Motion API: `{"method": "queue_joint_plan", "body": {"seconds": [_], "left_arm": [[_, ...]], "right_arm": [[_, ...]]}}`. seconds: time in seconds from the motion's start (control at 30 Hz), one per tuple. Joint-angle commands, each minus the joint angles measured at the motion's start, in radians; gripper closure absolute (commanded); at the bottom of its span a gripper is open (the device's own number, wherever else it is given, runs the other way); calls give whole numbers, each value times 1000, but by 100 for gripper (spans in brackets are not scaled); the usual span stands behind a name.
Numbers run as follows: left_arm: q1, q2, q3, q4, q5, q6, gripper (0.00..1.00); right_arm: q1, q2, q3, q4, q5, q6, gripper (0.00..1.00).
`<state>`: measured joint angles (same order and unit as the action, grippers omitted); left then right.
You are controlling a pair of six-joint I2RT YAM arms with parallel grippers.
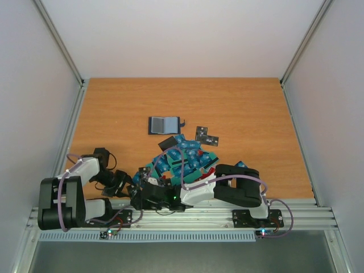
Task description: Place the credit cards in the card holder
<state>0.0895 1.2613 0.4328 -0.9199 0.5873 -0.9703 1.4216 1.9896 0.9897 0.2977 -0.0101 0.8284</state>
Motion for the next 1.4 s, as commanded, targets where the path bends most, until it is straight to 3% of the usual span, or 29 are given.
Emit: {"method": "queue_joint_plan", "body": {"seconds": [0.0, 0.23, 0.43, 0.77, 1.13, 1.37], "left_arm": [[-2, 11, -12, 67, -140, 32, 51], [-2, -62, 145, -80, -249, 112, 51], [-2, -25, 179, -34, -275, 128, 54], [-16, 170, 170, 105, -246, 205, 58], [-151, 216, 141, 124, -234, 212, 58], [-179, 238, 157, 112, -243, 220, 58]], "right_arm": [[-39, 11, -41, -23, 44, 25, 43], [-50, 16, -116, 59, 21, 120, 43], [-55, -6, -144, 60, -15, 141, 43], [-75, 7, -154, 36, -61, 187, 44], [-107, 52, -161, 141, -107, 199, 44], [-131, 65, -178, 210, -133, 197, 45]]}}
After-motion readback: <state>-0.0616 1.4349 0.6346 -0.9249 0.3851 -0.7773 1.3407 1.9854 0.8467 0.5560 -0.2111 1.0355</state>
